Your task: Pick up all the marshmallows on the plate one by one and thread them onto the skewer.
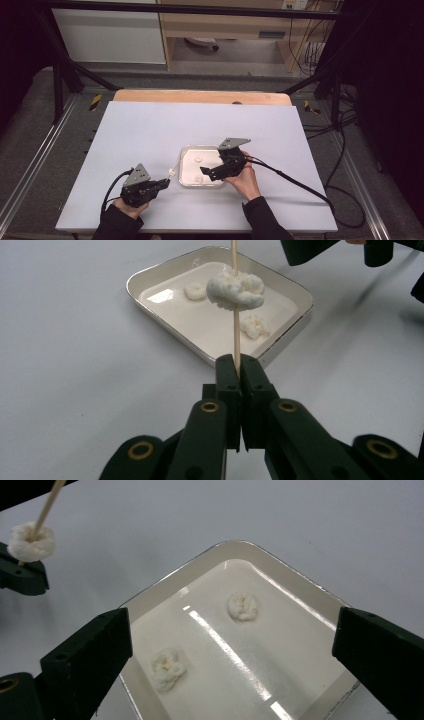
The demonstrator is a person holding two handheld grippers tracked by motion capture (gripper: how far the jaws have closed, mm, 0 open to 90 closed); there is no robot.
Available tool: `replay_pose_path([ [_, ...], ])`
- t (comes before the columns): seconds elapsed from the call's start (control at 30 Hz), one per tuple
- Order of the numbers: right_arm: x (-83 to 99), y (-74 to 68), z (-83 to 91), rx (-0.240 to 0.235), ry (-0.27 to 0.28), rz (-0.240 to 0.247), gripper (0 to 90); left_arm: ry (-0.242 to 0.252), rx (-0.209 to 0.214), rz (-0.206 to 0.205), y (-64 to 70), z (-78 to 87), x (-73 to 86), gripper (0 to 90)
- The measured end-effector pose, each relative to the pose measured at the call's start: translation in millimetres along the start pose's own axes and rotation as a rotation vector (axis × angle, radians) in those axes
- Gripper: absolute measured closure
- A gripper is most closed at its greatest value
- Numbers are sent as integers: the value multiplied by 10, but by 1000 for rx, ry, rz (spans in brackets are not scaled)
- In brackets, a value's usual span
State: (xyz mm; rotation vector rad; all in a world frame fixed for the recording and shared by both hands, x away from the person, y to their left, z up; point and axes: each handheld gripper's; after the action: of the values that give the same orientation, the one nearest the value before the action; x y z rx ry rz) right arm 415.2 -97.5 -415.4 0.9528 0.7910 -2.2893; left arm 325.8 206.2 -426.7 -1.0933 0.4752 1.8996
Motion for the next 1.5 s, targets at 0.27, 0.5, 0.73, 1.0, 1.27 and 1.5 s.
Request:
replay_pose_path([
  [0.27,-109,59,-160,78,-20,9,37,1,-2,-4,-5,-7,0,882],
  [0.5,-213,9,-385,78,-61,37,86,1,-3,2,-11,-15,8,881],
  [0.73,-216,12,-569,77,-106,75,260,4,0,7,-15,-17,13,880],
  [1.0,-188,51,-638,76,-136,83,424,4,1,6,-14,-26,18,880],
  [1.27,-152,58,-671,73,-154,100,553,4,2,5,-9,-32,23,880],
  [1.5,-126,48,-684,76,-147,127,613,3,4,3,-7,-36,24,880],
])
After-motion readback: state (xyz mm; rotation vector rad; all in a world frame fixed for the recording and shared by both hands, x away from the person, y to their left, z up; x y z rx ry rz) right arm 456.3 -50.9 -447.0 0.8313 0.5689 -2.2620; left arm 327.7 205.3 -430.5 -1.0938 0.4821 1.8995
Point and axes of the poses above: each handheld gripper's, and its own axes: z roughly backward along the jaws, x roughly out of its underside, y roughly to its right, and after that the axes turned 13 degrees about -z, right-handed
